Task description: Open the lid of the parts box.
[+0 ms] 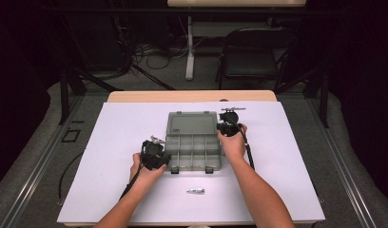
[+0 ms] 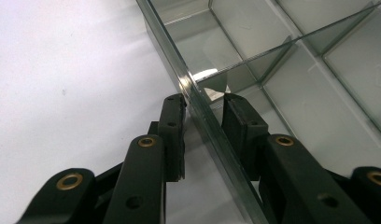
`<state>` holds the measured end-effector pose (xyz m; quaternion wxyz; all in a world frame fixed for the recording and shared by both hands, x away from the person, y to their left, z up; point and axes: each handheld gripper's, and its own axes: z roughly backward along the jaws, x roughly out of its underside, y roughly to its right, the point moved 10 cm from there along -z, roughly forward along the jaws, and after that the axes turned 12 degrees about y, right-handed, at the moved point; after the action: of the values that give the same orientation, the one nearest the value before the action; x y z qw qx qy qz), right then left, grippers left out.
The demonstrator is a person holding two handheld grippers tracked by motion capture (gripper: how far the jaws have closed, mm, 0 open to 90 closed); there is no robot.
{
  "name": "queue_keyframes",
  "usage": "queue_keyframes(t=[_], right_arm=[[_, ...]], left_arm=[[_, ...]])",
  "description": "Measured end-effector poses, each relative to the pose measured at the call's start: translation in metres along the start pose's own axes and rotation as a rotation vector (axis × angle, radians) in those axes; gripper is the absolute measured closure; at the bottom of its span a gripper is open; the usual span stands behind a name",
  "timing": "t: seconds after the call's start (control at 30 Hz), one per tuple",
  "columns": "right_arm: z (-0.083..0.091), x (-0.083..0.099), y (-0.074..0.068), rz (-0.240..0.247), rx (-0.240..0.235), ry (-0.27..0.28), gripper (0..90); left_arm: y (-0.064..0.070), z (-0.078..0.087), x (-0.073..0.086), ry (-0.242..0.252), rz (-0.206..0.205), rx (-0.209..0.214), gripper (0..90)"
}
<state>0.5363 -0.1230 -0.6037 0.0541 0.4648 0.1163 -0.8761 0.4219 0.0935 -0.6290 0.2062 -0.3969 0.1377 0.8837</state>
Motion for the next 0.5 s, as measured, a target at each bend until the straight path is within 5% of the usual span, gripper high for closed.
queue_keyframes(t=[0.5], right_arm=[[-0.0011, -0.0009, -0.0006, 0.002, -0.007, 0.023, 89.8]], left_arm=[[0.0004, 0.0001, 0.0002, 0.002, 0.008, -0.002, 69.9]])
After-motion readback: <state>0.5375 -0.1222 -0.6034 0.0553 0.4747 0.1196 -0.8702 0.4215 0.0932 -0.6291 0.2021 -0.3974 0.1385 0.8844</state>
